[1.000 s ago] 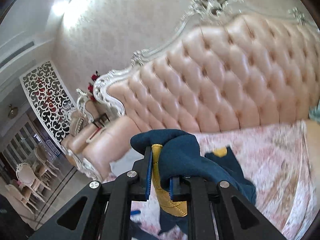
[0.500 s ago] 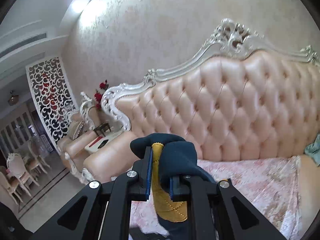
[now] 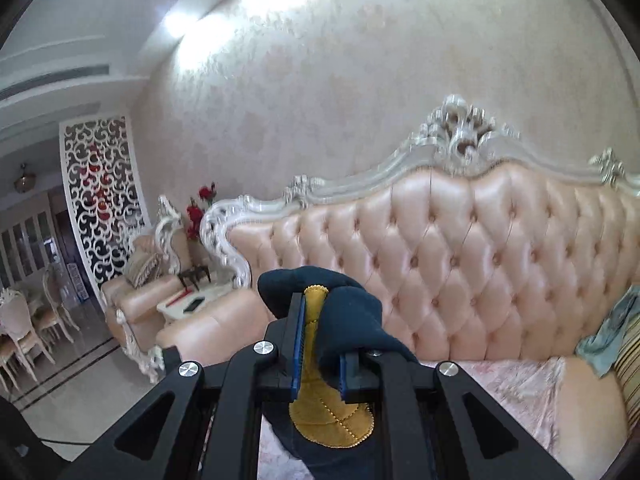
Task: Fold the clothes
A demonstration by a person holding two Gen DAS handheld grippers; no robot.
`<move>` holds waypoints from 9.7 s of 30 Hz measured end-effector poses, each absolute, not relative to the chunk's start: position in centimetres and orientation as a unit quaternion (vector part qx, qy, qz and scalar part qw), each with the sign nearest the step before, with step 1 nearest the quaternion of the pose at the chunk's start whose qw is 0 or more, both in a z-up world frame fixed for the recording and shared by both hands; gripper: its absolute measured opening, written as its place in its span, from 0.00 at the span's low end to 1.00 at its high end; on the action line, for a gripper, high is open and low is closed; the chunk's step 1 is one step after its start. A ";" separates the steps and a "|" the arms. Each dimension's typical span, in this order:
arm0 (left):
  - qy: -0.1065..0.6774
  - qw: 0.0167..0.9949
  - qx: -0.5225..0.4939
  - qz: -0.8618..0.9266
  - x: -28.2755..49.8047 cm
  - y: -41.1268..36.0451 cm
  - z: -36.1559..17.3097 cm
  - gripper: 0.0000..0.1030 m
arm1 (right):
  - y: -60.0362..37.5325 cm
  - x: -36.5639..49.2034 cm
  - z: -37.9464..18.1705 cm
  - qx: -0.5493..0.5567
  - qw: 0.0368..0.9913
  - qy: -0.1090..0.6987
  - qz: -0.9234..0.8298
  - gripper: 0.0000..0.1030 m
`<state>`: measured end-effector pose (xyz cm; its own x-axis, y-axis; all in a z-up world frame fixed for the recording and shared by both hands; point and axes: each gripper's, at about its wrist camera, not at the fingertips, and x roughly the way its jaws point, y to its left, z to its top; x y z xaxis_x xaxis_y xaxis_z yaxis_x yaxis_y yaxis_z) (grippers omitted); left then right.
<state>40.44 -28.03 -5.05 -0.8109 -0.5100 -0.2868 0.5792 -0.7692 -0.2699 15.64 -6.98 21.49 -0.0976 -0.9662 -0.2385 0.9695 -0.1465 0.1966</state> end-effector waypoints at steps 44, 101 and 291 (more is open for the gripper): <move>0.562 0.177 0.285 -0.756 41.4 -22.6 -32.8 0.11 | -45.3 22.5 -18.1 0.518 0.586 0.191 -0.593 0.17; 0.529 0.161 0.299 -0.778 40.2 -22.5 -32.7 0.17 | -14.8 1.7 -3.0 0.335 0.451 0.022 -0.827 0.09; -0.070 0.389 0.389 -0.832 32.7 -17.0 -24.6 0.03 | -6.1 12.7 -15.5 0.309 0.450 0.204 -0.812 0.21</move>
<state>32.66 -17.01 -24.64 -0.3945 -0.7017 -0.5933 0.5925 -0.6877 0.4195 12.73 -6.08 -15.50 -0.4036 -0.6057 -0.6857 0.8581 -0.5105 -0.0541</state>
